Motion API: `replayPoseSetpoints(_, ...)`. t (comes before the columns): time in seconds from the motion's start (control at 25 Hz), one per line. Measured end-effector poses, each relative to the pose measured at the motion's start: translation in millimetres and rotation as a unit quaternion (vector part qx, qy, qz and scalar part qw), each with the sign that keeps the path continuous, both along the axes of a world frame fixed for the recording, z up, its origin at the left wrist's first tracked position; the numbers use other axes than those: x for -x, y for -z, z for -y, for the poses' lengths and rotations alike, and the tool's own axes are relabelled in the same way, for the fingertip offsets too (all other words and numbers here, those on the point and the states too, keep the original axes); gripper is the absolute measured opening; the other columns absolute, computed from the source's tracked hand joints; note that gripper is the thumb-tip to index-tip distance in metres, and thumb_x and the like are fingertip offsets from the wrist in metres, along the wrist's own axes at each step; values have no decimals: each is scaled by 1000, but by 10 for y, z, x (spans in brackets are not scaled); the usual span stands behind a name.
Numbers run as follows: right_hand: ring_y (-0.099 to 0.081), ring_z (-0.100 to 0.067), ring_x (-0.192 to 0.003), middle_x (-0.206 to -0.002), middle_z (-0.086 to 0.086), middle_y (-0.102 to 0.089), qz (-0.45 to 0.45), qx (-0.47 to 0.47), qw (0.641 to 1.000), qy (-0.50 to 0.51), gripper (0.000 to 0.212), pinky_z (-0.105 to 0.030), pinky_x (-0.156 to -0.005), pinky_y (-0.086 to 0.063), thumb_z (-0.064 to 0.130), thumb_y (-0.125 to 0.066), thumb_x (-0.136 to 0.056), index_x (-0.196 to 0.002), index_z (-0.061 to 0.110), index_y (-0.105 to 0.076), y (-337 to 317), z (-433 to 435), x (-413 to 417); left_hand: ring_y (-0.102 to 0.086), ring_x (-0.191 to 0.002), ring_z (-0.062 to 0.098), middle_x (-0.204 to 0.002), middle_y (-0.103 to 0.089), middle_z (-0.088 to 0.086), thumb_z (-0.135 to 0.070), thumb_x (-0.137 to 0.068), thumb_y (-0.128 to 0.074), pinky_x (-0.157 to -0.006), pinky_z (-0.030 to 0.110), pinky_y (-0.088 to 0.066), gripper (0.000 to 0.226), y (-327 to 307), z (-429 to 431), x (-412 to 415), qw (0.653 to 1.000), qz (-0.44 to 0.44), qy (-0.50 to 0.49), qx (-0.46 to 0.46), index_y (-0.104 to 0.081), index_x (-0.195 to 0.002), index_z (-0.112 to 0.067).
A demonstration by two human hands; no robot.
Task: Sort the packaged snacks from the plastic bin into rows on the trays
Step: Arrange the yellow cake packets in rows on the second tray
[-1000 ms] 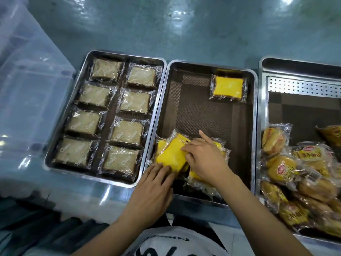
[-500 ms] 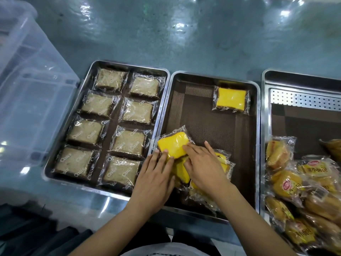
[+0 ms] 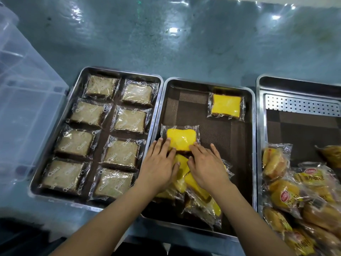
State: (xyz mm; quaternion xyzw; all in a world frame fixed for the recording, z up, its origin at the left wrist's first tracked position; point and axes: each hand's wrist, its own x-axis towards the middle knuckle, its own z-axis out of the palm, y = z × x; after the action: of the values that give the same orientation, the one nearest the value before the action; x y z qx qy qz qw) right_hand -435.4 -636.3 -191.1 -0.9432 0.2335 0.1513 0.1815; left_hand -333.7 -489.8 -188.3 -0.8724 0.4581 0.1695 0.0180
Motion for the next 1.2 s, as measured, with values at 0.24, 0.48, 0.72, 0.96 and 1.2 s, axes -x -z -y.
replayPoseSetpoints(0.24,-30,-15,-148,-165,1,-26,18,1,999,30,54,-42,-126,-1,39,-32,-105,-156,22,-31,45,116,-89,-23,-149,33,-162,-27,15,-53,-95,-10,-124,46,-12,76,110,264,-238,1000,-13,11,1,-37,-153,-10)
replayPoseSetpoints(0.48,-24,-12,-150,-167,2,-17,49,-4,998,45,57,-42,-126,-3,36,-37,-104,-158,22,-25,156,344,-278,-2,-154,27,-168,1,12,-48,-105,-26,-125,40,-2,67,196,485,-422,999,-50,-10,17,-9,-160,-13)
replayPoseSetpoints(0.72,-21,-13,-152,-167,0,-18,66,-2,996,55,61,-44,-126,-9,31,-43,-101,-158,19,-24,244,534,-540,2,-154,27,-167,7,12,-45,-105,-31,-125,39,-6,68,250,724,-650,996,-76,-28,29,-6,-160,-12)
replayPoseSetpoints(0.96,-17,-16,-153,-167,-3,-16,68,-4,995,67,62,-41,-126,-7,30,-42,-101,-158,17,-21,274,660,-785,-1,-154,28,-167,1,13,-41,-104,-39,-124,43,-15,68,249,973,-889,995,-87,-44,25,-13,-158,-10)
replayPoseSetpoints(1.2,-21,-19,-152,-167,-5,-17,56,12,996,62,64,-40,-125,-12,34,-42,-101,-158,17,-21,263,736,-889,-1,-154,29,-167,0,14,-39,-103,-41,-124,42,-14,68,252,1062,-983,995,-91,-44,21,-13,-157,-9)
